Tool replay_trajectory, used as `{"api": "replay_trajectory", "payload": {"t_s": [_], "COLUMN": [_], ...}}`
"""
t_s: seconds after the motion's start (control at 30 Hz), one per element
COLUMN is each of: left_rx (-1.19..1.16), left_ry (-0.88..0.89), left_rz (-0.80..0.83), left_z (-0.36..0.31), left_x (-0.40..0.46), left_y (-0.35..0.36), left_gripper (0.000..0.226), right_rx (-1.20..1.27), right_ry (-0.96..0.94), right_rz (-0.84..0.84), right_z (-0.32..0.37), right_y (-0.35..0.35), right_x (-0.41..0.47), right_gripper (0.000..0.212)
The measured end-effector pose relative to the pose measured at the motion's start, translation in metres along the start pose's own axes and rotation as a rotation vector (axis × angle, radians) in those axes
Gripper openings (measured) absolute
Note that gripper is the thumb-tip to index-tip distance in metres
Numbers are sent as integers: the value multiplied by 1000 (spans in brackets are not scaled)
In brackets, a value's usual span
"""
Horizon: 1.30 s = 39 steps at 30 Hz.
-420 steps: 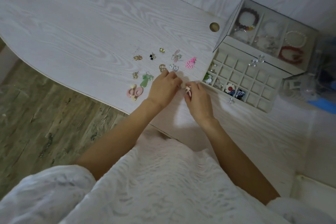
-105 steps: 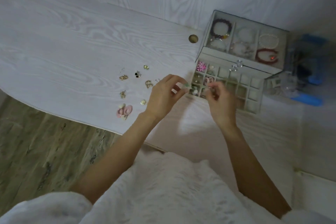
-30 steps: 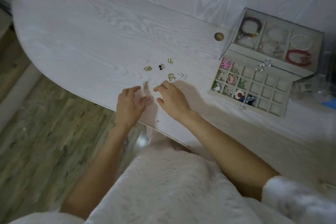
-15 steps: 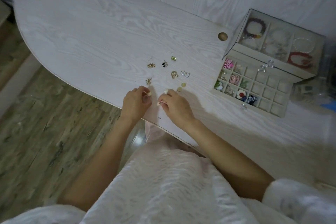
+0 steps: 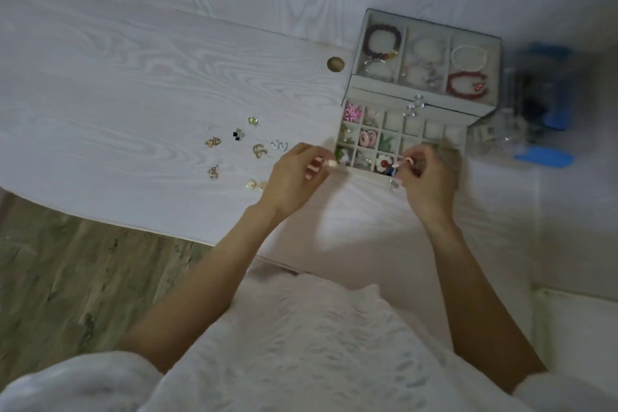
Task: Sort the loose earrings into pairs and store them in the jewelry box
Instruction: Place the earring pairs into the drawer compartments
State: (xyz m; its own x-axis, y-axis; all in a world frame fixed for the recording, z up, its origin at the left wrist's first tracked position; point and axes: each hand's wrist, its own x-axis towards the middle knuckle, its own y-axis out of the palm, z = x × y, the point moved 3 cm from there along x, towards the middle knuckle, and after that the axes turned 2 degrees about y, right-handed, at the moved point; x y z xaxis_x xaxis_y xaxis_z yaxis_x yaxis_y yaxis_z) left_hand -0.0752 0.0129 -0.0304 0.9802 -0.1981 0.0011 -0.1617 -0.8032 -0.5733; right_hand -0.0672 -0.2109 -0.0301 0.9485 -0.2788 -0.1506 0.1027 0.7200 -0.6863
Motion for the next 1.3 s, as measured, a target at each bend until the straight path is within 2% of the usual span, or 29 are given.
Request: {"api": "replay_trajectory", "payload": {"t_s": [0.13,0.3,0.43,0.6,0.77,0.87,1.03,1.17,1.3], "left_rx": [47,152,186,225,351,437,481,500,534], "left_ry": [128,95,51,145,183,197,259,324,362], "left_rz": [44,88,137,174,244,237,187,104,79], "left_z": [-35,-54,-56,-60,-57,-54,-54,-51,-53], "left_x": [47,94,110,107,103,102,98,93,90], "left_y": [45,96,110,105,107,107,104,103,102], "left_gripper": [18,18,21,26,27,29,22,14,16], "right_rx": [-43,-81,24,95,2,-200,-361,-296,-327], "right_ry": [50,101,71,52,13,-64,-172,-127,-97], "right_rz": [-78,-164,-145,-138,-54,-46,-63,-97,-95], "right_z": [-3,-12,-19,-22,-15,-17,-25,-26,-24], "right_y": [-14,-24,-30,-27,-17,-14,-7,-6,-5], "right_x": [27,48,54,55,54,49,41,43,47], "right_gripper": [14,12,11,9,15,16,20,20,16]}}
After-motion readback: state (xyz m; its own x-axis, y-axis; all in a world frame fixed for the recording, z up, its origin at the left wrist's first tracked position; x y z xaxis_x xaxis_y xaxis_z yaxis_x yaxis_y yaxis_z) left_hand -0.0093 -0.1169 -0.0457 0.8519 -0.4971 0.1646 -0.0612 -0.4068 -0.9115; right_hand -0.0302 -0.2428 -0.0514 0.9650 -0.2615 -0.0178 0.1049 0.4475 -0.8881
